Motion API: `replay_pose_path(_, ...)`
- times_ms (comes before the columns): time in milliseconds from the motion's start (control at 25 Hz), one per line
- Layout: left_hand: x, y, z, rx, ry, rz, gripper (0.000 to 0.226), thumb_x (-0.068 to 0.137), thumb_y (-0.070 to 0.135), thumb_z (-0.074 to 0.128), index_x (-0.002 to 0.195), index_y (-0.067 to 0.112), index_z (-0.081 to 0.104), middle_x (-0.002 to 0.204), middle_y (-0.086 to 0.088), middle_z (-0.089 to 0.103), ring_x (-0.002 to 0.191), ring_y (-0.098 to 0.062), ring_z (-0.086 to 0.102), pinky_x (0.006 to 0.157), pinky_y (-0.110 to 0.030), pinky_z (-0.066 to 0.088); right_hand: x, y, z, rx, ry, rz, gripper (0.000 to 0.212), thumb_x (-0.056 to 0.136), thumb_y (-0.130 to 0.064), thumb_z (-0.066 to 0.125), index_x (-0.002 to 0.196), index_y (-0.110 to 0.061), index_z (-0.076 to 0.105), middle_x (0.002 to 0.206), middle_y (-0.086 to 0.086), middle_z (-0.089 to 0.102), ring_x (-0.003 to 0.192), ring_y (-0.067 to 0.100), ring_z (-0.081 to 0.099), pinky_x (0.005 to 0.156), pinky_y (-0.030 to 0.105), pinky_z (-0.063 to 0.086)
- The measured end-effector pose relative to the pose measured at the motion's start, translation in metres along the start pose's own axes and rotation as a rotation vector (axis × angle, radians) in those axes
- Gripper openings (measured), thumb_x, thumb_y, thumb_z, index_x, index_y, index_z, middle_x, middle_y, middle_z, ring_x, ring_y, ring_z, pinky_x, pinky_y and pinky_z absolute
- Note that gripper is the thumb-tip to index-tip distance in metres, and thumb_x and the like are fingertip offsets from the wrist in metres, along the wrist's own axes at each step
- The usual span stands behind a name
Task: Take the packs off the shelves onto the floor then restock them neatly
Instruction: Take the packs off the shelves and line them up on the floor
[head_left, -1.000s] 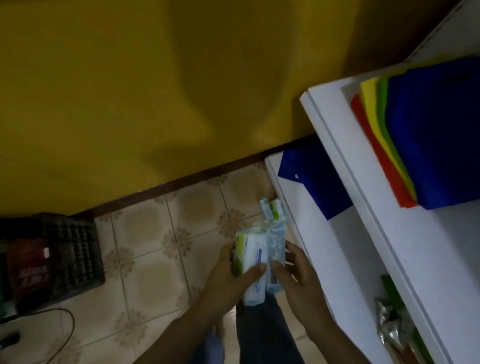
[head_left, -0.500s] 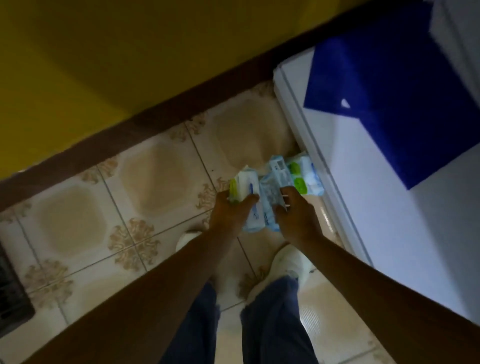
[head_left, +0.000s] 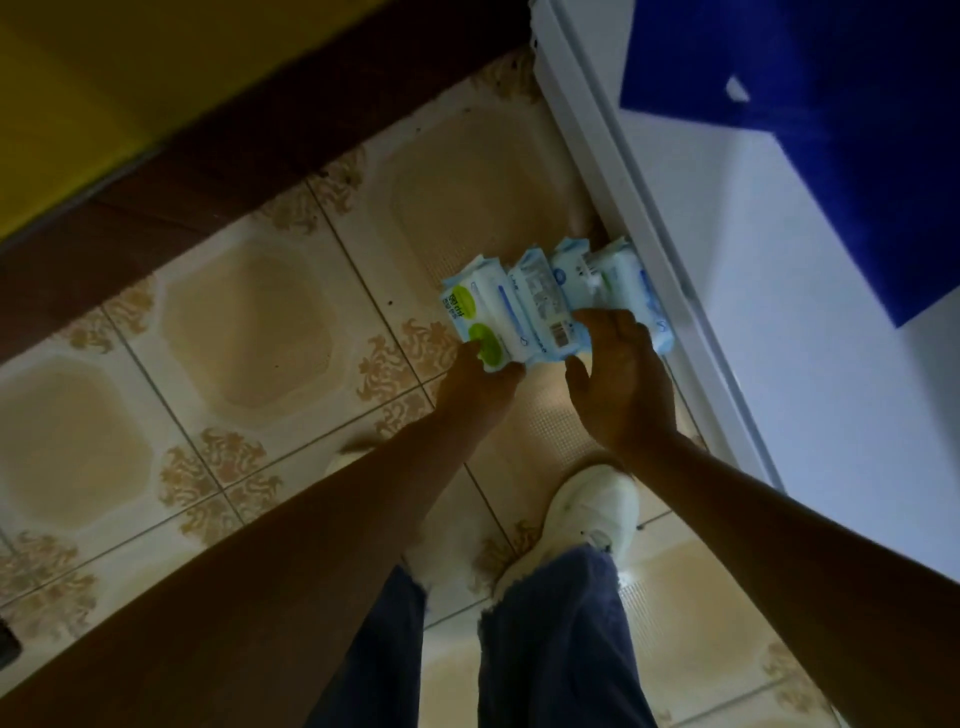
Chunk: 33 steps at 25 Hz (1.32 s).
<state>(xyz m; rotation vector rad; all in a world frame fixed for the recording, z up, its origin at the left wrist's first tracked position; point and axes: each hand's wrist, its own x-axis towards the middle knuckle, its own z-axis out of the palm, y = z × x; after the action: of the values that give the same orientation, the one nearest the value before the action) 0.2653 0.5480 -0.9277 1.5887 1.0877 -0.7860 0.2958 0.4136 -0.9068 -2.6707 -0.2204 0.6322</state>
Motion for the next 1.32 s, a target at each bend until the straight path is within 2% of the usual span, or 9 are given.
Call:
replay_pose_path(200,-0.064,0.024,-0.040,0.310,-0.039,0.161,0.065,0.091,0.028,0.061,0.147,0.016,0.030,0.147,-0.005,0.040,0.132,-0.023,0.042,0.104,-0.035,0.041,-0.041,-0.012,-0.058,-0.072,-0.070,0.017,0.055,0.080,-0.020,0.075,0.128,-0.006,0.053,0.127,0.016,0.058,0.108,0.033,0.059,0.078,0.040,0.052)
replay_pose_path(360,-0.152,0.076,-0.088,0.857,-0.002,0.549,0.077,0.089,0.034,0.061,0.151,0.018,0.018,0.153,-0.004,0.031,0.139,-0.023,0.030,0.110,-0.041,0.033,-0.073,-0.049,-0.149,-0.199,-0.103,-0.053,0.066,0.074,-0.031,0.080,0.130,-0.006,0.054,0.127,0.018,0.059,0.112,0.036,0.060,0.089,0.047,0.050)
replay_pose_path(480,-0.233,0.128,-0.125,1.073,0.112,0.864,0.088,0.086,0.037,0.063,0.154,0.019,0.008,0.160,-0.005,0.015,0.147,-0.024,0.015,0.116,-0.043,0.024,-0.112,-0.090,-0.234,-0.304,-0.072,-0.130,0.075,0.074,-0.035,0.079,0.138,-0.011,0.049,0.140,0.019,0.050,0.125,0.037,0.051,0.102,0.048,0.040)
replay_pose_path(600,-0.330,0.174,-0.155,1.186,0.105,1.061,0.090,0.088,0.039,0.060,0.154,0.018,0.002,0.162,-0.006,0.005,0.149,-0.025,0.006,0.118,-0.044,0.014,-0.175,-0.132,-0.322,-0.368,-0.066,-0.128,0.082,0.084,-0.037,0.069,0.151,-0.017,0.026,0.156,0.016,0.024,0.143,0.034,0.027,0.115,0.046,0.019)
replay_pose_path(720,-0.420,0.203,-0.172,1.198,0.124,1.268,0.092,0.082,0.037,0.070,0.153,0.014,0.017,0.159,-0.010,0.017,0.146,-0.029,0.019,0.113,-0.048,0.025,-0.247,-0.166,-0.395,-0.389,0.060,-0.071,0.082,0.088,-0.037,0.065,0.153,-0.020,0.018,0.158,0.015,0.016,0.145,0.033,0.021,0.117,0.045,0.014)
replay_pose_path(800,-0.477,0.214,-0.174,1.221,0.087,1.376,0.090,0.083,0.035,0.069,0.153,0.014,0.017,0.160,-0.008,0.016,0.147,-0.027,0.017,0.114,-0.047,0.024,-0.301,-0.180,-0.436,-0.428,0.119,-0.029,0.081,0.090,-0.036,0.061,0.153,-0.021,0.013,0.159,0.014,0.013,0.146,0.031,0.019,0.117,0.044,0.013)
replay_pose_path(1000,-0.599,0.229,-0.140,1.244,-0.060,1.637,0.084,0.091,0.035,0.059,0.154,0.019,0.005,0.162,0.000,-0.002,0.149,-0.020,0.000,0.118,-0.041,0.009,-0.426,-0.178,-0.507,-0.506,0.326,0.134,0.080,0.089,-0.032,0.062,0.153,-0.019,0.016,0.159,0.015,0.015,0.145,0.030,0.021,0.118,0.044,0.013)
replay_pose_path(1160,-0.700,0.210,-0.091,1.223,-0.091,1.937,0.086,0.086,0.038,0.062,0.153,0.016,0.014,0.162,-0.004,0.005,0.149,-0.021,0.005,0.118,-0.044,0.008,-0.545,-0.165,-0.532,-0.498,0.513,0.324,0.079,0.086,-0.040,0.064,0.151,-0.016,0.026,0.154,0.018,0.028,0.140,0.033,0.031,0.114,0.048,0.023)
replay_pose_path(1320,-0.799,0.136,-0.021,1.250,-0.257,2.126,0.086,0.088,0.053,0.054,0.154,0.017,0.012,0.162,-0.002,0.002,0.149,-0.019,0.001,0.118,-0.045,-0.001,-0.695,-0.151,-0.514,-0.510,0.618,0.503,0.075,0.088,-0.065,0.032,0.147,-0.018,0.036,0.149,0.015,0.038,0.135,0.032,0.041,0.111,0.051,0.030)
